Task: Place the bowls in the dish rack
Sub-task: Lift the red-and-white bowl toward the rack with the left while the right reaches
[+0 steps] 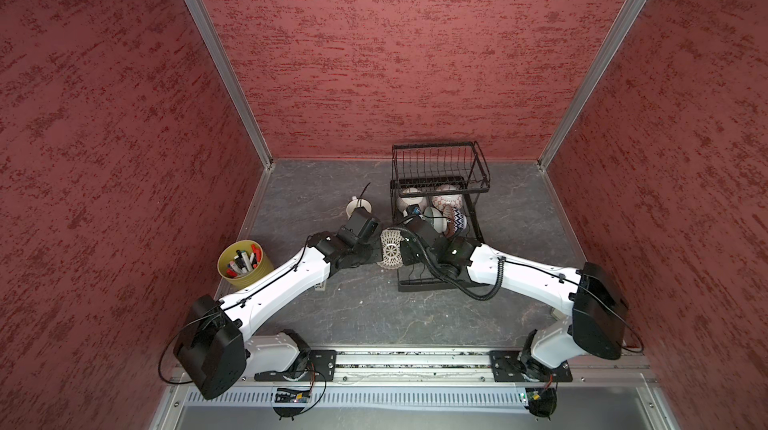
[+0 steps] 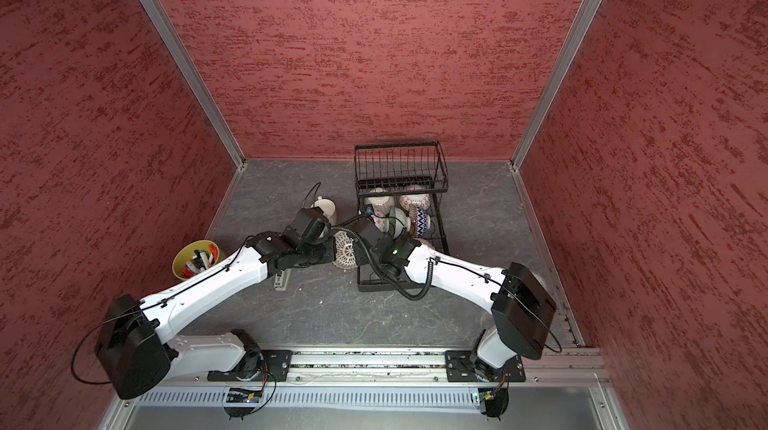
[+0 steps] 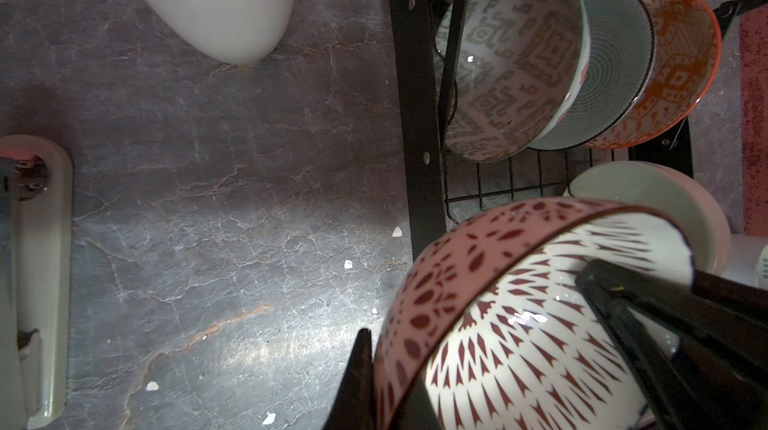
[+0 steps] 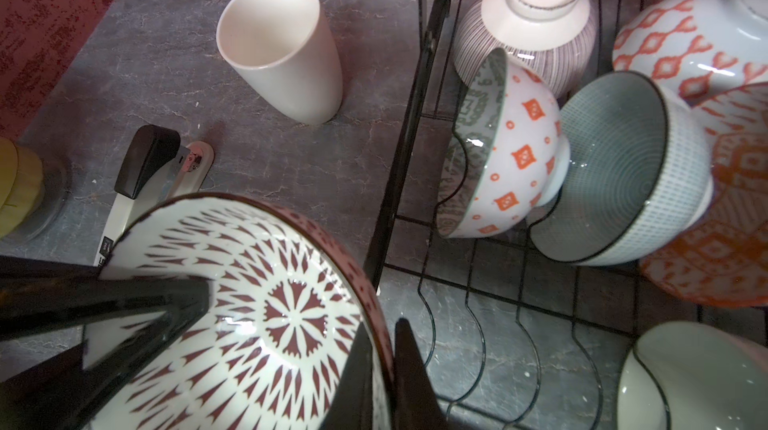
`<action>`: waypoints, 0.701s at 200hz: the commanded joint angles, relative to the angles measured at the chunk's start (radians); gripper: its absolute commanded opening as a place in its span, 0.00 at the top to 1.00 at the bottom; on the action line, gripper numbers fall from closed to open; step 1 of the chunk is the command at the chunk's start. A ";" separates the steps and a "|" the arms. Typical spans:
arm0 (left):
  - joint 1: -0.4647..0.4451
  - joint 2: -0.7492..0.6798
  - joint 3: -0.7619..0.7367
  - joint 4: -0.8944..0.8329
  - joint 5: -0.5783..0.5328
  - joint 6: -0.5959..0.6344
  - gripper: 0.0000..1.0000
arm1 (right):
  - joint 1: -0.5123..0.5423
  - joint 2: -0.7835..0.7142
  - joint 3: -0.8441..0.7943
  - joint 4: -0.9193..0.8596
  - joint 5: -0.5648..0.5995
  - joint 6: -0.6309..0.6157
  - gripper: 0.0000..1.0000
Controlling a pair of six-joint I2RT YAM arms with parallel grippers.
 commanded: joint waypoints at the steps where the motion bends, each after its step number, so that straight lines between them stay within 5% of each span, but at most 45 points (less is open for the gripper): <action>1: -0.006 -0.007 0.013 0.086 0.026 -0.032 0.90 | 0.004 0.022 0.046 0.002 0.056 0.017 1.00; 18: -0.006 -0.006 0.009 0.088 0.027 -0.033 0.72 | 0.004 0.022 0.054 -0.011 0.071 0.014 1.00; 42: -0.005 -0.011 -0.005 0.095 0.027 -0.036 0.24 | 0.004 0.013 0.068 -0.050 0.096 0.005 1.00; 62: -0.004 -0.019 -0.010 0.090 0.023 -0.037 0.01 | 0.005 0.004 0.089 -0.123 0.149 -0.007 1.00; 140: 0.063 -0.129 -0.076 0.082 0.003 -0.040 0.00 | 0.004 -0.045 0.117 -0.448 0.473 0.035 1.00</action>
